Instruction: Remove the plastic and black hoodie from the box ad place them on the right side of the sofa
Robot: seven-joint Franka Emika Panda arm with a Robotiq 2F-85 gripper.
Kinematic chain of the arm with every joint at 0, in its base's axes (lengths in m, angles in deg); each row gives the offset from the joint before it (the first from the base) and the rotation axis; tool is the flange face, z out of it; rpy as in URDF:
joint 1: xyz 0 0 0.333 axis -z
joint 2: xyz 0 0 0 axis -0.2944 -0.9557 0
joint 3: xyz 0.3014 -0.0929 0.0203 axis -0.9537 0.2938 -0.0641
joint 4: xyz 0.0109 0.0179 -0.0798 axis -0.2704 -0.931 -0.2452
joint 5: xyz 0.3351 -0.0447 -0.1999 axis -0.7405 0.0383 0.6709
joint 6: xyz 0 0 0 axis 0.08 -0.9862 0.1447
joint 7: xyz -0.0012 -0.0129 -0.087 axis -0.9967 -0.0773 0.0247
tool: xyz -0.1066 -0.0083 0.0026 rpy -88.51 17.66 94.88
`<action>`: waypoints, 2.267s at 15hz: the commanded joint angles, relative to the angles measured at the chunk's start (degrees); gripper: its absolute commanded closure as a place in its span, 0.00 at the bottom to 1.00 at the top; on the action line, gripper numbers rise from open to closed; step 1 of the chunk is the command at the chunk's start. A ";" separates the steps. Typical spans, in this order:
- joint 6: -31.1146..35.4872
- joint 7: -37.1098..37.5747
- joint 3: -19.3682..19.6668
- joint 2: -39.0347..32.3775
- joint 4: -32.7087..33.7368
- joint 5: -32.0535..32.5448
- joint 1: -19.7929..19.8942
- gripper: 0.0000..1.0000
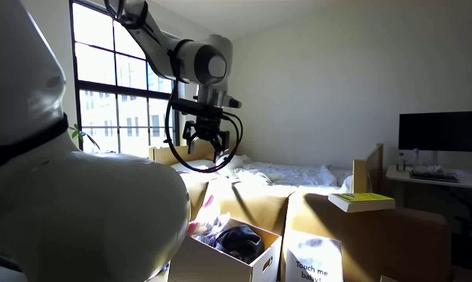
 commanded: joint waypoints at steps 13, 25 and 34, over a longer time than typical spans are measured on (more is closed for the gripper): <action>19.91 -2.01 -4.32 -15.76 9.23 -4.77 -2.69 0.00; 20.92 1.98 -6.94 -49.22 27.85 -3.02 4.41 0.00; 20.22 5.72 -6.01 -51.62 31.18 0.23 3.11 0.00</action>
